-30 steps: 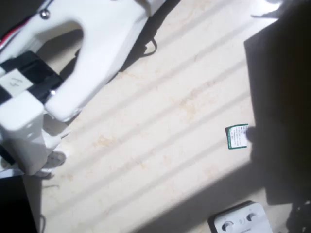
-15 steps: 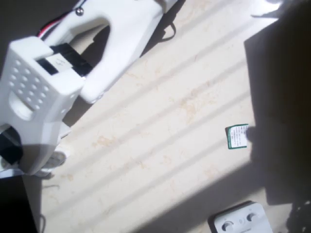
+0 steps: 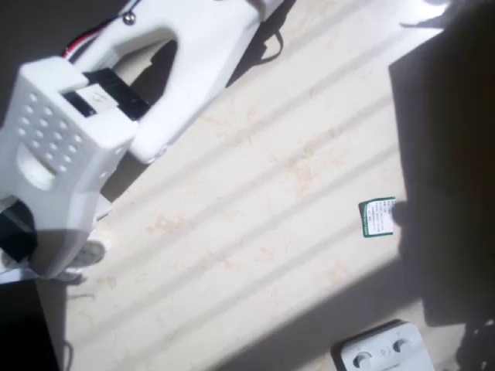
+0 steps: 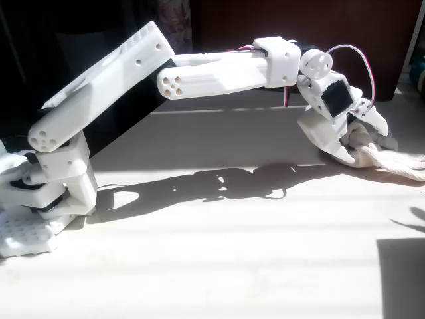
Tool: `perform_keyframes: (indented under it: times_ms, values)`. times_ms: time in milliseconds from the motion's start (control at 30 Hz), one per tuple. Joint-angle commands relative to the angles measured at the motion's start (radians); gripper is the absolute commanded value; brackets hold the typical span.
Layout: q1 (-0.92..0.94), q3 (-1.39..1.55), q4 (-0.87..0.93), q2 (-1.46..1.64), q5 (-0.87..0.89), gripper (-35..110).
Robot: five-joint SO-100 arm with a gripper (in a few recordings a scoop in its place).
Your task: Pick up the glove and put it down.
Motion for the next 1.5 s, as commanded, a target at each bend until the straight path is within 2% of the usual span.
perform_keyframes:
  times_ms: [0,633,867,1133,1467]
  values:
    - [-0.002,-0.041,-0.074,0.002,-0.006,-2]
    - [-0.002,-0.041,-0.089,0.018,-0.009,0]
    - [0.041,-0.029,-0.08,0.198,-0.008,0]
    - [0.146,-0.04,0.127,0.321,-0.008,0]
    - [0.365,-0.029,0.21,0.468,-0.009,0]
